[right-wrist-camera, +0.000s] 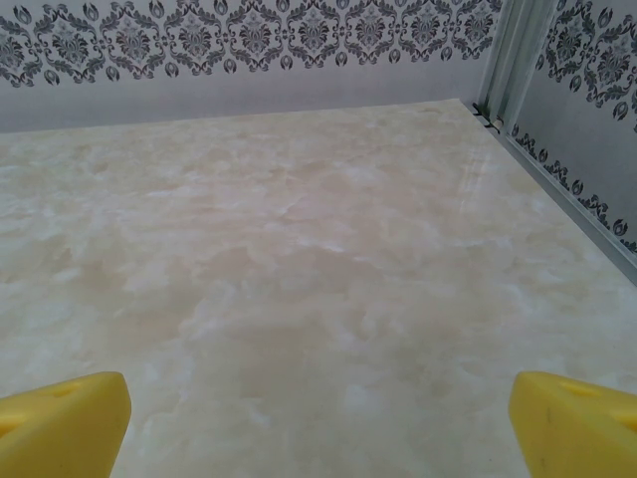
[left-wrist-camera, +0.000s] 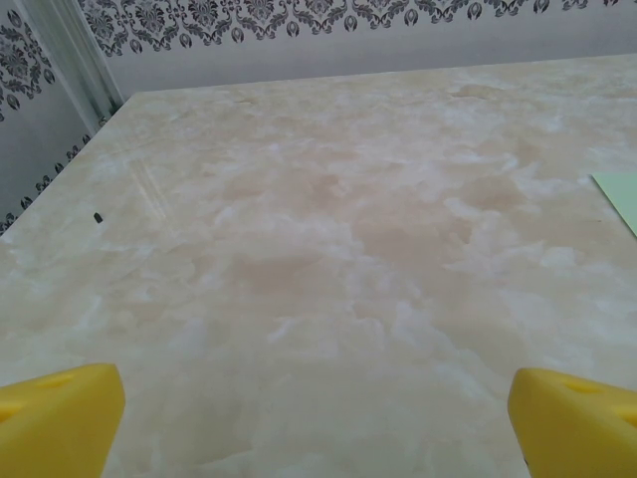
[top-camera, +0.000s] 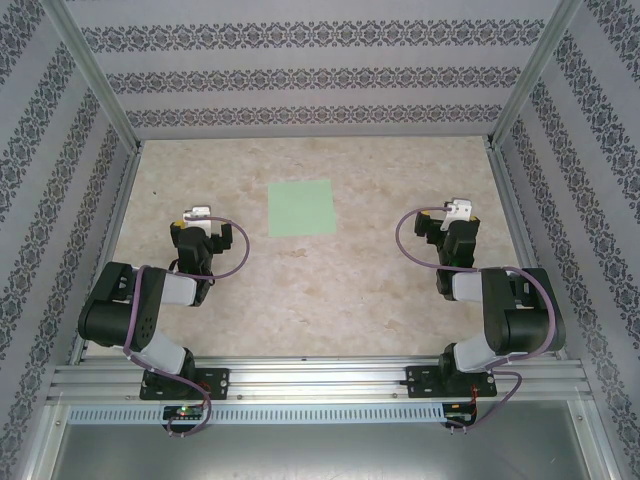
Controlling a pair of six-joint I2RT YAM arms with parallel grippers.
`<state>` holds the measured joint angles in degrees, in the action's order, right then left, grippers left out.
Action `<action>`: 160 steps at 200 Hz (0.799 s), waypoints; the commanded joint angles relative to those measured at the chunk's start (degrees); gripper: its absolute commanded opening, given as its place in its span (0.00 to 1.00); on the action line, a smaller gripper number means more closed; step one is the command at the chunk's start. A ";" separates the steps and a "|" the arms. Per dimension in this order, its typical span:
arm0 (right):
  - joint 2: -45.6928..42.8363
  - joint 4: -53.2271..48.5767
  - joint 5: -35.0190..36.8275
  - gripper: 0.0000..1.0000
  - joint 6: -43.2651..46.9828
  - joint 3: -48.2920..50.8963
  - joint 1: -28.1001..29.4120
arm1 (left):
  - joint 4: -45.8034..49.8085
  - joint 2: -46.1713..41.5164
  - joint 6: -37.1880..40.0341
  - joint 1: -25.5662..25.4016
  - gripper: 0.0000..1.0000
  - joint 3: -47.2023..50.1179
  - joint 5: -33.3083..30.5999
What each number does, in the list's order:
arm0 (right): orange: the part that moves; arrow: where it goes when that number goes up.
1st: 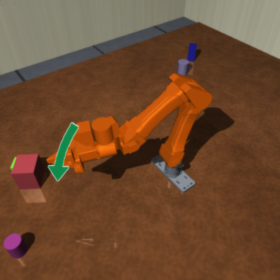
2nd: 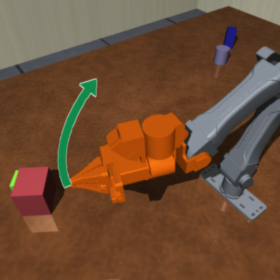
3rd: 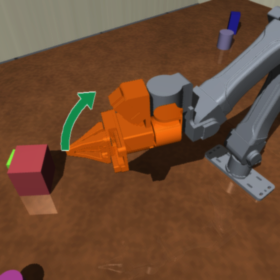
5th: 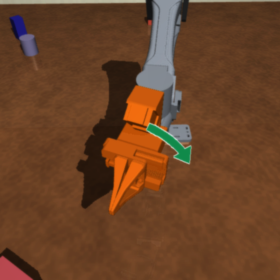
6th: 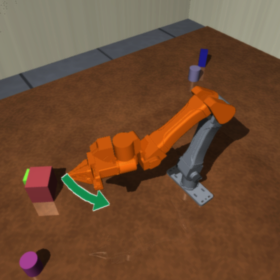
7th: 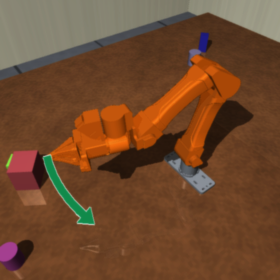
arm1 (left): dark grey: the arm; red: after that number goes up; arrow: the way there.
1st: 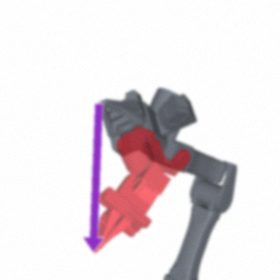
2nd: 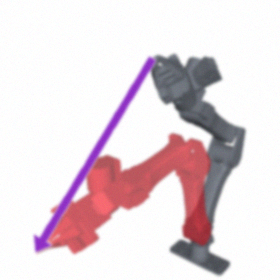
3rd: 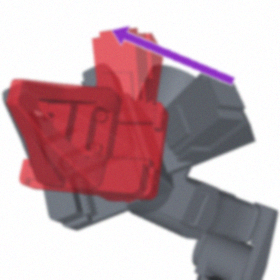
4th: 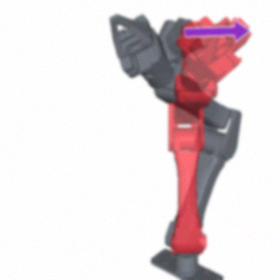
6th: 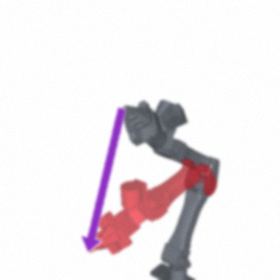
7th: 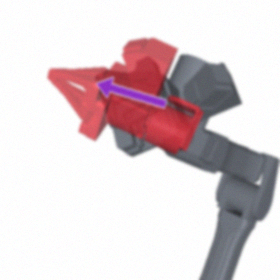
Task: Fold a paper plane with a square sheet of paper (fold left side to right side)
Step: Pick up the square sheet of paper from the center of the table.
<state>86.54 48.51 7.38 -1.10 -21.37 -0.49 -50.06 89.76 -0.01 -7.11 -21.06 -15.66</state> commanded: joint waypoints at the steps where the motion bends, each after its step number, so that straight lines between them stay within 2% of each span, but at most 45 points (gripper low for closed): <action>1: -0.50 2.03 -0.43 0.98 0.23 -0.67 -0.12 | -0.95 -0.25 -0.18 0.98 1.00 -1.04 1.07; 22: -1.05 1.56 0.02 0.98 -0.10 -1.15 -0.19 | 0.16 -1.51 -0.89 0.97 1.00 -1.12 -1.25; 34: -3.88 -5.16 0.28 0.98 0.14 -3.71 -0.08 | -1.18 -2.49 0.24 0.74 1.00 -0.26 0.54; 40: -6.03 -12.44 0.32 0.98 -0.15 -5.85 -0.04 | -0.46 -3.53 1.39 -0.44 1.00 -0.38 -0.86; 48: -8.79 -21.55 0.65 0.98 -1.28 -9.95 -0.07 | 8.03 -7.30 2.03 -1.82 1.00 -2.71 -3.01; 56: -10.82 -30.29 0.37 0.98 -3.13 -13.91 -0.05 | 20.78 -11.75 0.46 -2.00 1.00 -7.05 -1.82; 67: -12.54 -37.10 -0.75 0.98 -5.67 -17.63 0.41 | 33.18 -15.07 -3.74 -1.95 1.00 -13.10 -0.96; 87: -12.80 -44.61 -1.40 0.98 -9.05 -23.62 3.51 | 47.07 -16.17 -9.75 -1.96 1.00 -22.45 6.35; 111: -7.01 -53.68 0.25 0.98 -12.46 -33.38 9.24 | 57.57 -11.75 -17.54 -2.80 1.00 -31.83 15.44; 124: -1.94 -57.49 -0.64 0.98 -14.25 -39.14 12.19 | 59.39 -8.39 -20.64 -4.17 1.00 -34.79 19.45; 146: 7.62 -61.71 -1.33 0.98 -17.62 -48.46 16.84 | 58.37 -2.40 -24.87 -6.77 0.94 -38.46 28.74; 160: 13.52 -63.92 -1.48 0.98 -19.19 -54.39 19.70 | 58.17 1.58 -26.75 -8.58 0.91 -41.26 32.17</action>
<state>91.70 -5.48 6.92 -15.09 -67.96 15.16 1.04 85.14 -19.16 -12.64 -58.83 4.78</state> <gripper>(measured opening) 0.980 0.931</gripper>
